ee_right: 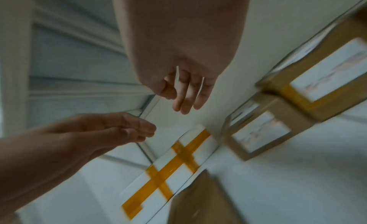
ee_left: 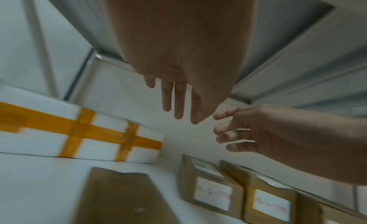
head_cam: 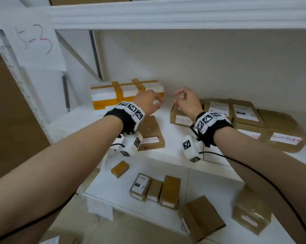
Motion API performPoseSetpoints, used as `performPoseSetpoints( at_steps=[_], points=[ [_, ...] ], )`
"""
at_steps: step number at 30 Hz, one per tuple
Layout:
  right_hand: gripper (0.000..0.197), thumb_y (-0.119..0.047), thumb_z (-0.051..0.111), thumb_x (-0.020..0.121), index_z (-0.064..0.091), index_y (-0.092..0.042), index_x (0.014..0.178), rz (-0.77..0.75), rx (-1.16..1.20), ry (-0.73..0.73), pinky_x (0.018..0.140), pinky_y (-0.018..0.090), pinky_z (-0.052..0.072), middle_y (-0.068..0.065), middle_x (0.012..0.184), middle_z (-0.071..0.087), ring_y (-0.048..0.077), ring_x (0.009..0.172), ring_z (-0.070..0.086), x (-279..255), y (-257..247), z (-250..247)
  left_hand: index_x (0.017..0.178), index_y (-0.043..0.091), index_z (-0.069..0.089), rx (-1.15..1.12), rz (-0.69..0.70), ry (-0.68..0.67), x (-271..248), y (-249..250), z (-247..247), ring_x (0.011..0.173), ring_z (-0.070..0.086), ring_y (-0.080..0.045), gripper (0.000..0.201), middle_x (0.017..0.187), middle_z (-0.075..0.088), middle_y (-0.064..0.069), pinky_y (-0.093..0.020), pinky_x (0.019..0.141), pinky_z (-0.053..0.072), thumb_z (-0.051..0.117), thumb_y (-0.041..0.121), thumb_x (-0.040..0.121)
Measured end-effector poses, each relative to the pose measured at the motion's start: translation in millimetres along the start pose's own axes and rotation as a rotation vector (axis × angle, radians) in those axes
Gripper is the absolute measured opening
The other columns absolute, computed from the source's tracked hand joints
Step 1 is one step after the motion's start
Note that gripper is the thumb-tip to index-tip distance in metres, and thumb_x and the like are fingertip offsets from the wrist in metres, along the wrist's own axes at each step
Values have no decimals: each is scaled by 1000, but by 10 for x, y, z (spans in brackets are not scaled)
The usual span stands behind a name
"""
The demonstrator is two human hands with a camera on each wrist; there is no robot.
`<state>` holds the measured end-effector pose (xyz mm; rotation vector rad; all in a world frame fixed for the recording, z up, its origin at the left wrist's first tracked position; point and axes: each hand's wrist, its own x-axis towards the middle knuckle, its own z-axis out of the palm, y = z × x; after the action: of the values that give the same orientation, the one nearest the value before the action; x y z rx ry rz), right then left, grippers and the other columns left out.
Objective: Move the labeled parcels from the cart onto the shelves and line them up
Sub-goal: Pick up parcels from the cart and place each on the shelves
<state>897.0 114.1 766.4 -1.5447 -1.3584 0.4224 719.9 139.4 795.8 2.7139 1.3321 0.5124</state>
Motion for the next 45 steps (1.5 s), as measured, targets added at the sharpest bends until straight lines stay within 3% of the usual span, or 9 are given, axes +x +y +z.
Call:
performPoseSetpoints(
  at_steps=[4,7,18,21,28,33,39,43,45],
  points=[
    [23,2,48,91,58,-17,99,-27,67,-163,55,19,45,9,82,67,17,67,62,-62,-473,748,114,21,68,-29,-135,1,-496,-701,-251,113,57,-22,23,121,64,0,-33,98,42,55,24,96],
    [17,-4,47,95,60,-13,102,-34,92,-259,45,12,41,11,81,68,16,60,61,-223,-848,1409,98,22,69,-75,-251,-19,-944,-1289,-388,100,62,-23,13,99,67,4,-40,93,50,58,25,91],
    [18,-16,56,89,72,-8,93,26,-12,-502,48,23,47,3,66,71,14,46,60,-1149,-1325,3426,60,15,56,-148,-440,-169,-2403,-2823,-168,62,56,-13,34,67,64,3,-24,59,40,60,27,92],
    [19,-16,54,88,72,-9,90,41,-35,-555,47,25,48,4,66,71,15,47,60,-1441,-1140,3846,56,17,47,-164,-480,-218,-2683,-3058,172,55,49,-11,39,56,53,8,-24,55,38,59,23,92],
    [15,-21,57,92,69,-13,88,158,-186,-698,40,14,43,0,68,71,12,50,61,-1971,-300,4426,76,12,66,-218,-548,-493,-3046,-3411,1312,72,60,-18,23,71,62,0,-24,69,42,58,26,92],
    [11,-18,56,91,65,-15,85,324,-202,-772,46,22,42,2,66,69,14,49,60,-2090,487,4821,69,14,66,-260,-564,-652,-3030,-3584,2024,75,64,-20,26,63,61,6,-28,72,51,57,26,90],
    [16,-18,57,91,71,-10,94,461,-213,-844,45,17,45,6,74,73,15,53,62,-2104,1090,5410,75,17,64,-254,-582,-807,-3067,-3970,2621,84,63,-22,20,82,64,-2,-36,86,55,56,27,90],
    [19,-19,57,90,72,-9,97,545,-185,-863,52,23,51,4,71,72,13,51,63,-2262,1359,5885,77,20,64,-348,-708,-800,-3327,-4359,3008,82,64,-19,15,85,69,-1,-30,77,54,58,28,89],
    [18,-18,57,90,72,-9,97,574,-178,-902,54,25,51,3,69,71,14,52,62,-2397,1492,6118,82,20,64,-399,-773,-800,-3533,-4546,3222,72,61,-14,11,81,66,2,-25,60,48,58,26,90]
  ],
)
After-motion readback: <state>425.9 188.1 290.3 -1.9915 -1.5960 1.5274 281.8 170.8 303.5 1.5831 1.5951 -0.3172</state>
